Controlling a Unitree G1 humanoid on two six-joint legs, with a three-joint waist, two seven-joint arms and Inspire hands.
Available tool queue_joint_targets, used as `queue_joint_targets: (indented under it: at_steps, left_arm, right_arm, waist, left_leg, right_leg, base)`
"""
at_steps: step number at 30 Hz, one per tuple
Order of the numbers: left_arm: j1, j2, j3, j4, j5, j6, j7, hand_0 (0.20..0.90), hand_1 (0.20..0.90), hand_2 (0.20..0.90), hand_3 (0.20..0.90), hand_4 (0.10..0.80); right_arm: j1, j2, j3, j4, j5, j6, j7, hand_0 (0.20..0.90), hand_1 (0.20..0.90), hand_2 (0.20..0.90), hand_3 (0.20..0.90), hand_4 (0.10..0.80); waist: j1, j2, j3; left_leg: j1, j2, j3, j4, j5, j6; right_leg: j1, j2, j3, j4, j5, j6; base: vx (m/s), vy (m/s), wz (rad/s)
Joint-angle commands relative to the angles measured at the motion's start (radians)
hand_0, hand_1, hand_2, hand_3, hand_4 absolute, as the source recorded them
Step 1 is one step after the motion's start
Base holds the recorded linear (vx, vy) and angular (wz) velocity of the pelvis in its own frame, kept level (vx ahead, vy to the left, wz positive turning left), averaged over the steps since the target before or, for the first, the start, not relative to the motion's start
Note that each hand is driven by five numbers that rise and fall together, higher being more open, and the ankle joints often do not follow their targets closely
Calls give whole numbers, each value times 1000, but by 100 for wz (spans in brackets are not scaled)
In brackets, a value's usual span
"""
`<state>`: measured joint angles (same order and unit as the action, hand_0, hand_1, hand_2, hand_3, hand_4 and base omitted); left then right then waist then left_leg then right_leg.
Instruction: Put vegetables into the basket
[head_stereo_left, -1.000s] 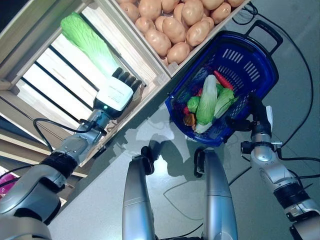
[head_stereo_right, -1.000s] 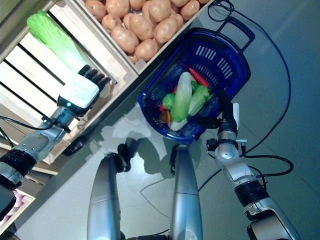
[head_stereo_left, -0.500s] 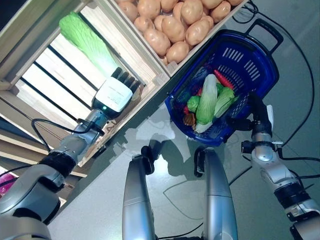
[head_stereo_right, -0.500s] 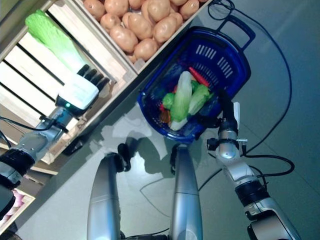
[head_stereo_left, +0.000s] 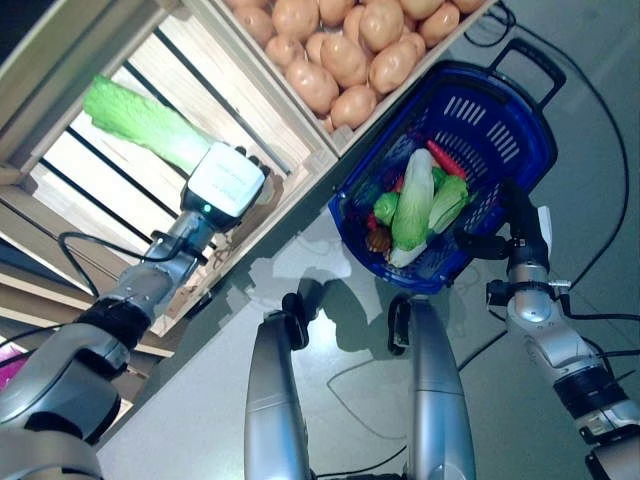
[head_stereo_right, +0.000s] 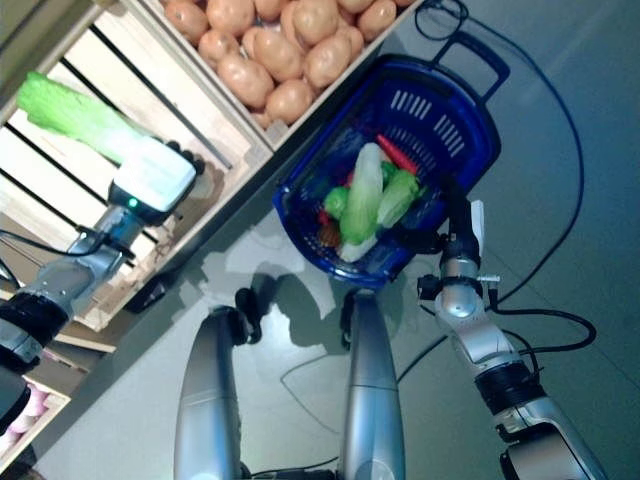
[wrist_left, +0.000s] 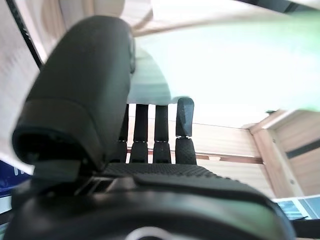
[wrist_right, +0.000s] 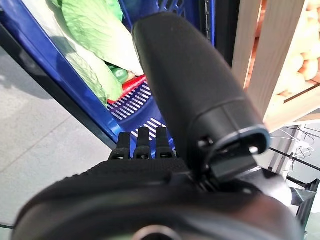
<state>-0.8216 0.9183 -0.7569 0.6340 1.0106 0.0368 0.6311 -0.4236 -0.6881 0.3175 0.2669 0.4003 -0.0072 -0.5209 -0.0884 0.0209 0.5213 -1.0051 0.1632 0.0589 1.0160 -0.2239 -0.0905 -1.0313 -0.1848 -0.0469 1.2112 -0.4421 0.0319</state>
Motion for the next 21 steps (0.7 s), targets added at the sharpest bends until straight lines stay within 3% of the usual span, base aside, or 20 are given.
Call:
queue_joint_targets:
  at_steps: [1, 14, 16, 21]
  left_arm:
    - [-16, 88, 113, 24, -96, 80, 90, 300, 300, 300, 300, 400]
    - [16, 88, 249, -43, -236, -10, 332, 300, 300, 300, 300, 400]
    - [60, 86, 293, -75, -185, -33, 364, 300, 300, 300, 300, 400]
    - [177, 65, 388, -175, -231, -115, 417, 300, 300, 300, 300, 400]
  right_arm:
    - [-23, -28, -72, -103, -35, -106, -12, 900, 900, 900, 900, 800]
    - [-10, 38, -73, -114, -103, -115, -25, 900, 900, 900, 900, 800]
    - [15, 49, -81, -119, -124, -117, -21, 900, 900, 900, 900, 800]
    - [85, 74, -97, -114, -120, -130, -14, 900, 900, 900, 900, 800]
  waist:
    - [-10, -5, -1]
    - [5, -7, -1]
    - [14, -8, -1]
    - [37, -8, -63]
  left_leg:
    - [97, 12, 53, -1, -134, 54]
    - [236, 4, 69, -194, -14, 34]
    - [293, -7, 68, -239, 1, 36]
    - [397, -42, 58, -372, 41, 38]
  right_leg:
    - [102, -30, 0, -143, 98, 30]
    - [247, -27, -23, -306, 185, 18]
    - [302, -27, -31, -344, 194, 19]
    - [411, -22, -46, -481, 224, 24]
  base:
    - [70, -3, 0]
    - [-8, -13, 3]
    - [35, -19, 4]
    - [77, -27, 10]
